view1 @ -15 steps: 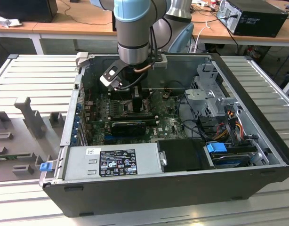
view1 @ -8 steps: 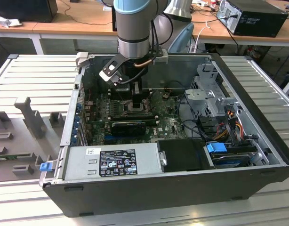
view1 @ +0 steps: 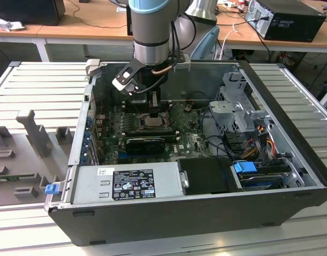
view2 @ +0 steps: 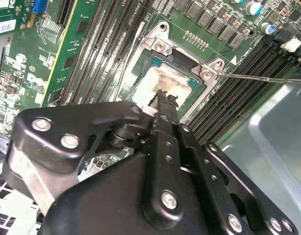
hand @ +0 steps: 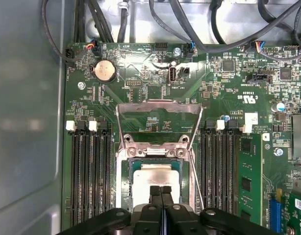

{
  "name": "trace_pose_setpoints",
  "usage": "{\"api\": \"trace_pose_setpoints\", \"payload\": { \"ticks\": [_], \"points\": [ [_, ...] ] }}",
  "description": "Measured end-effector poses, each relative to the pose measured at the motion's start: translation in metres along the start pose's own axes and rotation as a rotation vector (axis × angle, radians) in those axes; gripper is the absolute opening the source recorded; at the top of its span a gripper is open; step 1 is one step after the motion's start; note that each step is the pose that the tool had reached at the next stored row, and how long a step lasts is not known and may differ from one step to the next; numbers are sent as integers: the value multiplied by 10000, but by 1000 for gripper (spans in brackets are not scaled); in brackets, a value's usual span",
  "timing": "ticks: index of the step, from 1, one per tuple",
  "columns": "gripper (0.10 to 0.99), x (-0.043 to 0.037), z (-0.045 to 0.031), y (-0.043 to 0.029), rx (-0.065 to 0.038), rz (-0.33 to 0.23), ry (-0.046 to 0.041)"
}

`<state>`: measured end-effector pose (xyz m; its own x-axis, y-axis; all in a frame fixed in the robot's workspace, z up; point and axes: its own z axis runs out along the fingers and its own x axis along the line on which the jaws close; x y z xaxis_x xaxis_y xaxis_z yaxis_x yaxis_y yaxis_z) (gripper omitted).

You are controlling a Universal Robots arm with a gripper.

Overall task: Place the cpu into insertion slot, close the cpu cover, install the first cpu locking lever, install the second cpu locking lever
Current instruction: 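Place the cpu into insertion slot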

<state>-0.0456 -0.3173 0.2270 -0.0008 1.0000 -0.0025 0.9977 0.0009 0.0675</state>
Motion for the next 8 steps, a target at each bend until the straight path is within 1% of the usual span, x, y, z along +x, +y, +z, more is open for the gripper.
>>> {"api": "trace_pose_setpoints", "payload": {
  "ticks": [8],
  "points": [
    [106, 0, -41, 3, 3, -2, -15]
  ]
}}
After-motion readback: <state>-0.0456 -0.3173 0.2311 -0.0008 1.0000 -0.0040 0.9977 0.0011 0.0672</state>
